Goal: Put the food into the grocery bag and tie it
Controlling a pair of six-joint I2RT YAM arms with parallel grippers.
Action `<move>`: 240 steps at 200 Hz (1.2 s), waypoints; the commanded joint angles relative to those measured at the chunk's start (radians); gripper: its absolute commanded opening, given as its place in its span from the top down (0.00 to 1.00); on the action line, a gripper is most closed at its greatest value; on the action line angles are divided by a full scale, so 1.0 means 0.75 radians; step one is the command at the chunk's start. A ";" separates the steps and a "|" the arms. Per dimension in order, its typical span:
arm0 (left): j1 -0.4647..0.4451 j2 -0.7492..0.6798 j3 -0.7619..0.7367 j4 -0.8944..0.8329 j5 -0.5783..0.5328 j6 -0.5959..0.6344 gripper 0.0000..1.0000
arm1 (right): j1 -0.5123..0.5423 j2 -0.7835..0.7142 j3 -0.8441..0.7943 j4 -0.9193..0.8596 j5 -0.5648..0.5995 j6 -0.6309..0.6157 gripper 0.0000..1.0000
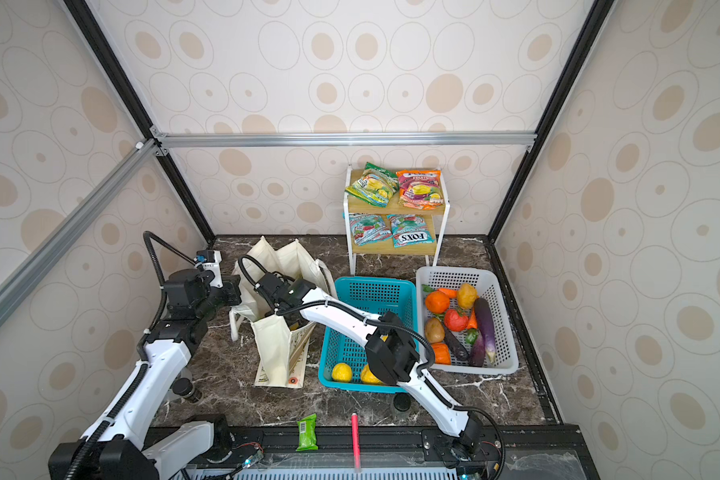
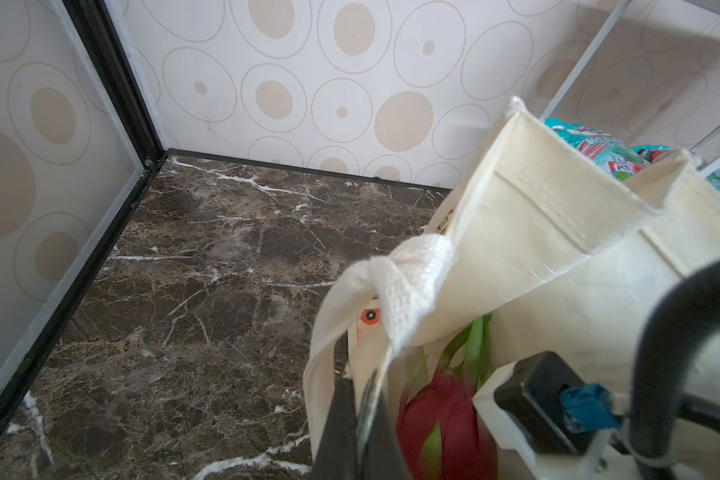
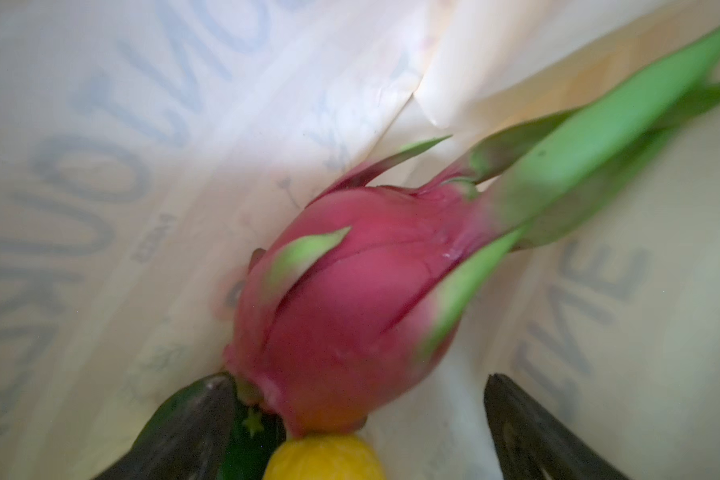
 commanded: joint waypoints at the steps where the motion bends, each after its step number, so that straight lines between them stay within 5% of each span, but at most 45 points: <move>1: 0.001 -0.021 -0.012 -0.039 0.020 -0.005 1.00 | 0.010 -0.181 -0.050 0.015 0.027 -0.019 0.02; 99: 0.001 -0.021 -0.013 -0.039 0.014 -0.006 1.00 | 0.009 -0.757 -0.521 0.313 0.334 -0.057 0.00; 152: -0.001 -0.021 -0.014 -0.039 0.014 -0.006 1.00 | -0.072 -0.789 -0.648 0.230 0.313 0.028 0.10; 169: 0.000 -0.019 -0.014 -0.039 0.011 -0.007 1.00 | -0.082 -0.778 -0.687 0.255 0.220 0.049 0.20; 189: 0.001 -0.017 -0.014 -0.039 0.008 -0.005 1.00 | -0.082 -0.745 -0.691 0.271 0.118 0.061 0.52; 204: 0.001 -0.016 -0.015 -0.039 0.005 -0.004 1.00 | -0.082 -0.720 -0.671 0.272 0.071 0.068 0.63; 231: 0.000 -0.009 0.010 -0.023 0.031 -0.035 1.00 | -0.082 -0.679 -0.617 0.274 0.020 0.060 1.00; 240: 0.000 -0.002 0.041 -0.022 0.071 -0.065 1.00 | -0.081 -0.654 -0.579 0.267 0.002 0.062 1.00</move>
